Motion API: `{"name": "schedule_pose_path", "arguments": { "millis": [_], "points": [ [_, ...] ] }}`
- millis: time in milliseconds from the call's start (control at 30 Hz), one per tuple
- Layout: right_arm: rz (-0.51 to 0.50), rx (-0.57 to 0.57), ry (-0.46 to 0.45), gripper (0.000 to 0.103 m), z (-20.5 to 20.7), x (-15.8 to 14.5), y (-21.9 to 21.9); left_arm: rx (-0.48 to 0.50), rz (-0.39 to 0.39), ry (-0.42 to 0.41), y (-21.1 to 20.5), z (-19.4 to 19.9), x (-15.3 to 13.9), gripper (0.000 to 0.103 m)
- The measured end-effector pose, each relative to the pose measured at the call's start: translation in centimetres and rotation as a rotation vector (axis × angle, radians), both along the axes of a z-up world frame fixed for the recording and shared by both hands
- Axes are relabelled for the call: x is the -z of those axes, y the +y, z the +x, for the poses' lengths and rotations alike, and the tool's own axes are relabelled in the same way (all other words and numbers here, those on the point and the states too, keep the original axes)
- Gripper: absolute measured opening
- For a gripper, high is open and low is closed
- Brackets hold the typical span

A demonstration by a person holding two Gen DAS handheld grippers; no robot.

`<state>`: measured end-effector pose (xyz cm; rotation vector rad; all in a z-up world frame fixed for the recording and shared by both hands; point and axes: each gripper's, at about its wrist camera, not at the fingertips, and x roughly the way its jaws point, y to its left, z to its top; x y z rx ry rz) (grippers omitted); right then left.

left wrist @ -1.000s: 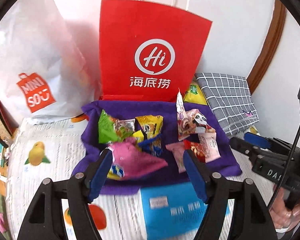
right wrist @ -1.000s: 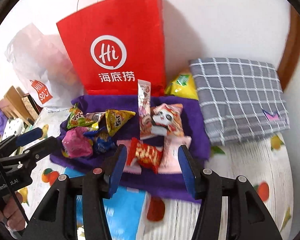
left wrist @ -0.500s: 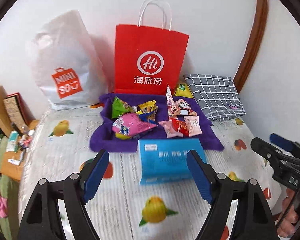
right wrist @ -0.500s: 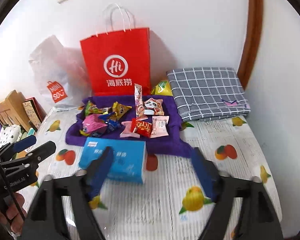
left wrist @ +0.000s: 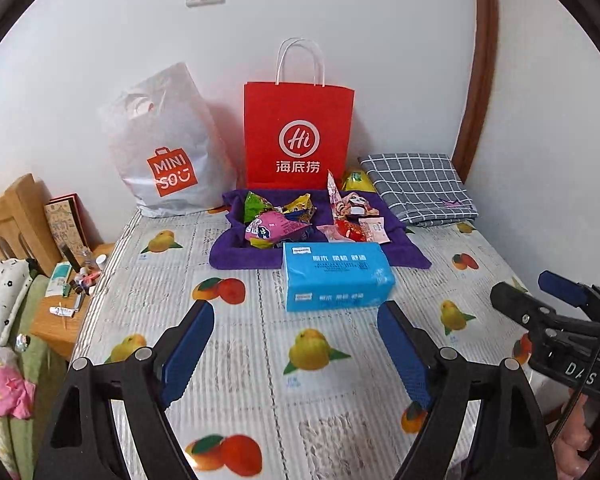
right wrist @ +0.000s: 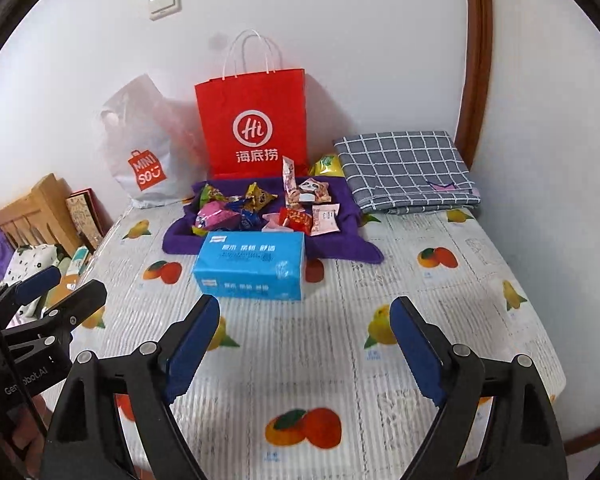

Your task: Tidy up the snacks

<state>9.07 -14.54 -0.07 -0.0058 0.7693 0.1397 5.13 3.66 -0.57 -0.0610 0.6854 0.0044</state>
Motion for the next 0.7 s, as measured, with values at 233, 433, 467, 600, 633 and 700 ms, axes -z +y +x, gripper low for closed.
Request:
{"name": "schedule_pose_path", "arguments": {
  "millis": [233,433,467,600,633,700],
  "points": [
    [-0.019,0.011,-0.038,0.098,-3.0,-0.1,-0.8,0.003,0.002,-0.022,-1.1,-2.5,-0.1,0.088],
    [-0.016,0.019,-0.056,0.098,-4.3,-0.5,-1.7,-0.003,0.001,-0.037,-1.7,-3.8,-0.5,0.089],
    [-0.016,0.02,-0.06,0.098,-4.5,-0.6,-1.8,-0.005,0.004,-0.04,-1.8,-3.9,-0.6,0.089],
    [-0.015,0.02,-0.068,0.098,-5.0,-0.9,-2.0,-0.009,0.007,-0.048,-1.9,-4.5,-0.7,0.089],
    [-0.014,0.018,-0.072,0.098,-5.1,-0.9,-2.0,-0.005,0.005,-0.047,-1.9,-4.6,-0.7,0.089],
    [-0.014,0.019,-0.074,0.098,-5.3,-1.0,-2.0,-0.002,0.013,-0.045,-2.0,-4.7,-0.7,0.089]
  ]
}}
